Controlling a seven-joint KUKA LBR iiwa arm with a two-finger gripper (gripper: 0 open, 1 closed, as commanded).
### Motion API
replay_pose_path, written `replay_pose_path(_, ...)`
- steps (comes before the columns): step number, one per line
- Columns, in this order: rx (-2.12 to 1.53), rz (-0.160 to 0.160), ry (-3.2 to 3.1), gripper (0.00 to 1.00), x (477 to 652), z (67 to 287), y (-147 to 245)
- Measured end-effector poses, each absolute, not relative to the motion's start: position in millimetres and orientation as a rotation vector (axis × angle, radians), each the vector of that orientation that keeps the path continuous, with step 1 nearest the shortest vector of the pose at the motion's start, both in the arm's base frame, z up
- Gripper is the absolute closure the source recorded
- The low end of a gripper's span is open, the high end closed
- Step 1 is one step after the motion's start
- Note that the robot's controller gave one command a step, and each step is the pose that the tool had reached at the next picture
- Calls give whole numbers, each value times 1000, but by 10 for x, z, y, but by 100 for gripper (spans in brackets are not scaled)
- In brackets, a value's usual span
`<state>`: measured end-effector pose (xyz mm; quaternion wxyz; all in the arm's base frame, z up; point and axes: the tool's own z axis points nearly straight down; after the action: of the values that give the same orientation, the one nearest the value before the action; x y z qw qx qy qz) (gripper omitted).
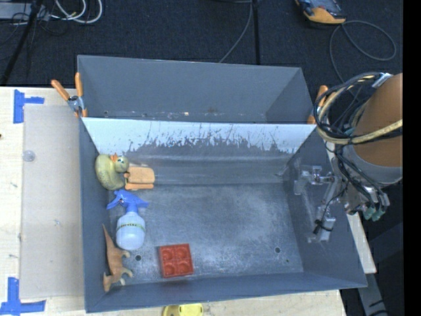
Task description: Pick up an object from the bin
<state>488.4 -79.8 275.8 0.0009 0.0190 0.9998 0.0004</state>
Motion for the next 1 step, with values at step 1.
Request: replay_pose_path(1, -39, -3, 3148, 0, 4821, 2626, -616)
